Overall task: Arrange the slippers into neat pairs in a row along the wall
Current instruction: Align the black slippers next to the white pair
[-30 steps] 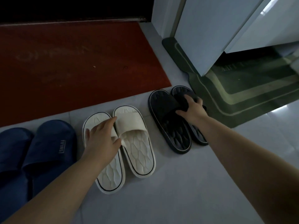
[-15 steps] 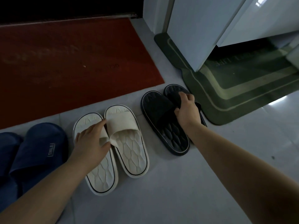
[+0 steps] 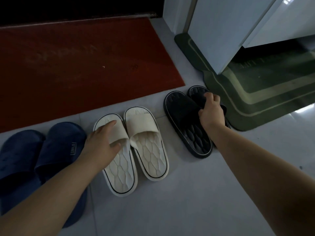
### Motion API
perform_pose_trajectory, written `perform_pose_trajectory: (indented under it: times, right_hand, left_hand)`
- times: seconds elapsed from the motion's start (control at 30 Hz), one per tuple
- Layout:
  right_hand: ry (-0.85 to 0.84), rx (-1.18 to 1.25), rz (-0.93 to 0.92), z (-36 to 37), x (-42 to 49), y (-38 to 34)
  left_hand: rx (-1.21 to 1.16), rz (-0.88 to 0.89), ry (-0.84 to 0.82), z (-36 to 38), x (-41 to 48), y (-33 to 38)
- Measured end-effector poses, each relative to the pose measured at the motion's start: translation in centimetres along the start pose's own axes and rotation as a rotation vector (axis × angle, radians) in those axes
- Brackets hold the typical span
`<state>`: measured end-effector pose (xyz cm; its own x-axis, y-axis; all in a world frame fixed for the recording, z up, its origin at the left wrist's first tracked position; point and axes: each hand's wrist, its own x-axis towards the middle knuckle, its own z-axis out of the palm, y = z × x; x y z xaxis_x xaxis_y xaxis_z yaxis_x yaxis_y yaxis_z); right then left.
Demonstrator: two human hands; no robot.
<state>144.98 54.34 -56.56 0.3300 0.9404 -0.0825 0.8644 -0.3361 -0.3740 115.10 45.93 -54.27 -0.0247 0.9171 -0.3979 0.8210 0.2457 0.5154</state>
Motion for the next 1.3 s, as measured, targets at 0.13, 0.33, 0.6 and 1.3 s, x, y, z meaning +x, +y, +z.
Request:
perform_pose_trajectory:
  times: [0.13, 0.33, 0.6, 1.3]
  right_hand:
    - [-0.099, -0.185, -0.051, 0.1, -0.6, -0.7]
    - [-0.212, -0.427, -0.353, -1.1, -4.5, -5.3]
    - [-0.559, -0.19, -0.335, 4.7, -7.8, -6.7]
    - [-0.398, -0.074, -0.555, 3.5, -10.8, -11.0]
  left_hand:
    - [-0.012, -0.004, 0.0, -0.3, 0.0, -0.5]
    - [0.012, -0.086, -0.023, -0.7, -0.1, -1.4]
    - [-0.06, -0.215, 0.005, 0.0, 0.5, -2.5]
    - [-0.06, -0.133, -0.107, -5.2, 0.9, -4.9]
